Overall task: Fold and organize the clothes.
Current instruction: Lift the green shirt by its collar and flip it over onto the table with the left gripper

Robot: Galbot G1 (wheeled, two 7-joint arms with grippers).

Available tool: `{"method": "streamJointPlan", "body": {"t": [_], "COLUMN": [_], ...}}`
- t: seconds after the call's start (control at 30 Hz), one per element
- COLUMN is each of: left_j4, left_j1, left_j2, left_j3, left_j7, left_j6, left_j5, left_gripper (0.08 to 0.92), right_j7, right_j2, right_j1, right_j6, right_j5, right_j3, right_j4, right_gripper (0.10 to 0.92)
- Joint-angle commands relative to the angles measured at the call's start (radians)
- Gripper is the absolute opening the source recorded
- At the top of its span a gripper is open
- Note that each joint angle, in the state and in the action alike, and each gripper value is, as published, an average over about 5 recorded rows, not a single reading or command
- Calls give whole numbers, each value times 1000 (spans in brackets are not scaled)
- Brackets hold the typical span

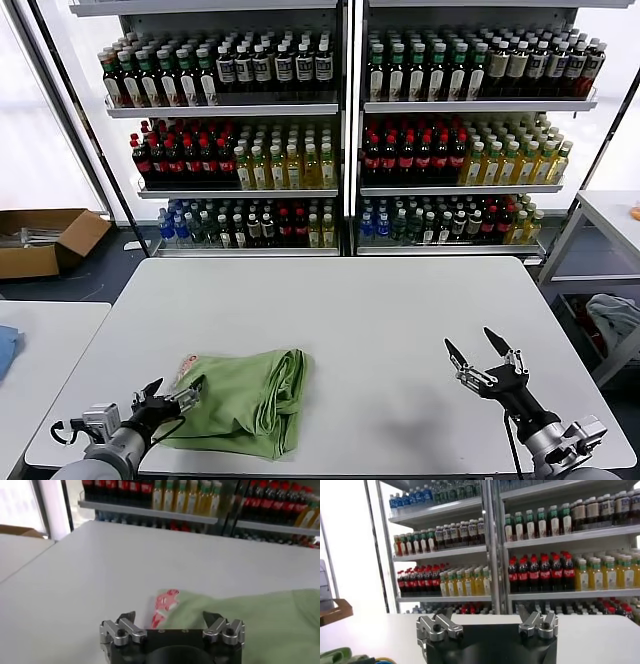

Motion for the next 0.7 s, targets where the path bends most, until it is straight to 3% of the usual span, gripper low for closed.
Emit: {"method": "streamJointPlan", "body": {"t": [0.03,0.5,0.7], "left_j4": [58,25,17], "left_j1": [7,15,13], "left_j2": [-51,-124,-108], "left_j3": [45,74,-64], "left_j7": [10,-23,-21], "left_j6": [-7,-85,-105], "left_j5": [56,147,121], "left_gripper": [792,402,229], "right_j7": [-1,2,1], "right_j2": [-19,-19,-18], "right_j1": [5,33,37], "right_j6": [-2,-8,-7], "right_j5": [19,24,27], "right_j3": [14,3,3], "right_j4": [-8,-16,-18], "right_gripper": [823,823,823]}}
